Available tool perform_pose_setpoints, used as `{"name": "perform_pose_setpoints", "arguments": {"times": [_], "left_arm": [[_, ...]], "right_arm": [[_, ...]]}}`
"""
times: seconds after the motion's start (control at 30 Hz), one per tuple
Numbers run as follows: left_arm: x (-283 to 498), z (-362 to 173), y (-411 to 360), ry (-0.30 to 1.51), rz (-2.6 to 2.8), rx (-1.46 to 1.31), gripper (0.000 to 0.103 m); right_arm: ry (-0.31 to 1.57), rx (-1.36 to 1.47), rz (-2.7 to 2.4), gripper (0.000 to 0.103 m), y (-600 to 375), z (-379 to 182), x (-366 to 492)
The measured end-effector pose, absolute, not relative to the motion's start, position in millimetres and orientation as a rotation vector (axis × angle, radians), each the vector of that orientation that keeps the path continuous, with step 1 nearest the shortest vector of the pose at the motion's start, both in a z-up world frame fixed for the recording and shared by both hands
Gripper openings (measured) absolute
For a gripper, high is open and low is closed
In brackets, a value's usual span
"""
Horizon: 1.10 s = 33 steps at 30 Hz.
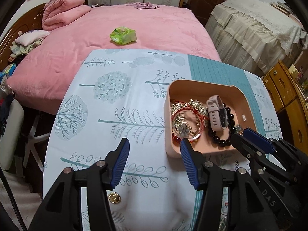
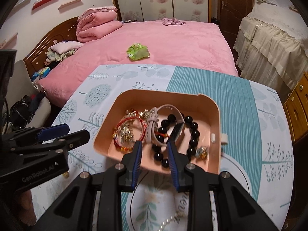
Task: Organize jewelry
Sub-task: 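Withdraw both tools from the pink box toward the pearl necklace, then close the right tool on the long pearl necklace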
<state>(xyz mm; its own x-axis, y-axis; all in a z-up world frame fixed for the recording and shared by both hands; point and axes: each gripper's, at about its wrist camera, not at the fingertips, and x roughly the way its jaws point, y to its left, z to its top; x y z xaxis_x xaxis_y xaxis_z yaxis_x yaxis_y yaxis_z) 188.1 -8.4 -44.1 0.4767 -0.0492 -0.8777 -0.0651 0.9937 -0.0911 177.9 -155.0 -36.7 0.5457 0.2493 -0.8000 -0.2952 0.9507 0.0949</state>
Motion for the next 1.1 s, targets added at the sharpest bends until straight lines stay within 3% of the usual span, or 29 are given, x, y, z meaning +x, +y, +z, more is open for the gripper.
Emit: {"name": "perform_pose_setpoints", "arguments": {"times": [0.17,0.33,0.5,0.6,1.1], "left_arm": [[175.1,-40.8,-13.8,1.079,-0.020,-0.096,0.055],[153.7,-36.1,-13.4,1.075,-0.040,-0.071,0.067],[128.6,-33.6,-10.1,1.089,-0.057,-0.064,0.068],[113.9,-33.5,-8.6,1.098,-0.067,-0.059,0.074],[54.3,-56.8,-8.8,1.191,-0.126,-0.038,0.075]], "right_arm": [[0.939,-0.007,0.315,0.027,-164.0,-30.8,155.7],[0.955,0.013,0.318,0.027,-170.9,-29.2,133.5],[0.975,0.028,0.318,0.027,-182.8,-25.7,107.2],[0.989,0.039,0.309,0.027,-191.0,-26.3,90.4],[1.120,0.092,0.242,0.029,-223.9,-65.3,14.8]]}}
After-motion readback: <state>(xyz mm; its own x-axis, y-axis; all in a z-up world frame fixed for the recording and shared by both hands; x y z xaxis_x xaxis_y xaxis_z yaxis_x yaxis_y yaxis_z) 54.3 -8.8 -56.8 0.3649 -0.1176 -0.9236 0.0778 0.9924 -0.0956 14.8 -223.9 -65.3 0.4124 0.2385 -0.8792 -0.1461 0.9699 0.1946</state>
